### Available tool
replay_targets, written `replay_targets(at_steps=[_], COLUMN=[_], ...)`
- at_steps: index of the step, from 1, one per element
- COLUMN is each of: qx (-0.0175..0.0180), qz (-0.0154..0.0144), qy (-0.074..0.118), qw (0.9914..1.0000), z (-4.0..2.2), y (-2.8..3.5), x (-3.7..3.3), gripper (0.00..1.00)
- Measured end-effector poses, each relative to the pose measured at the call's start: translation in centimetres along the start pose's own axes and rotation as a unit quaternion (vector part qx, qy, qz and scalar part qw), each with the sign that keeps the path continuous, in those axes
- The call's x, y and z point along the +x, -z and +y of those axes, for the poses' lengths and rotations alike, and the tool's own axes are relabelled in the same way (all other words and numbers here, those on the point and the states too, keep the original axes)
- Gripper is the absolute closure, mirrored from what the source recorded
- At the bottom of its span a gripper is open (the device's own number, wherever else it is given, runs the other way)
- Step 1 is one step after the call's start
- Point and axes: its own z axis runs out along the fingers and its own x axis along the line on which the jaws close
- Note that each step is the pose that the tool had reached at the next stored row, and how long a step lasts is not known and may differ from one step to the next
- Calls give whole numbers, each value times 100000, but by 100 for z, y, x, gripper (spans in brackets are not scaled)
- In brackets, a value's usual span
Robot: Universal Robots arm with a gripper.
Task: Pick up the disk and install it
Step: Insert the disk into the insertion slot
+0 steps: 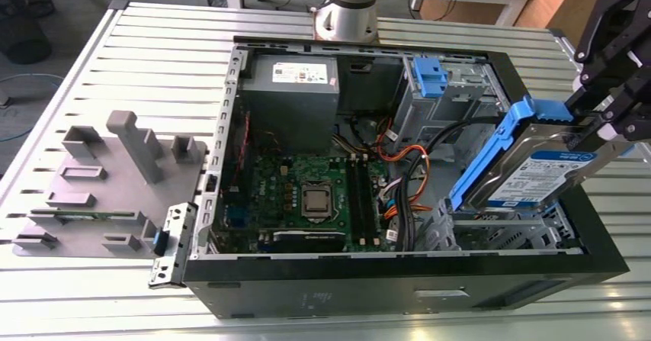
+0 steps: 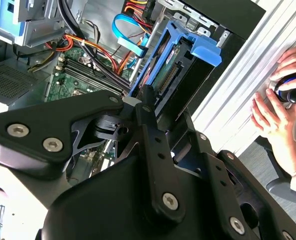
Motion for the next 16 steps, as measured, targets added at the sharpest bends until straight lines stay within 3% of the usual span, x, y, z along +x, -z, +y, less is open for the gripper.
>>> replay_targets(at_steps=[16], qx=[-16], qz=[16], qy=[579], qw=[99998], z=[0], y=[-8], x=[0], gripper=[65])
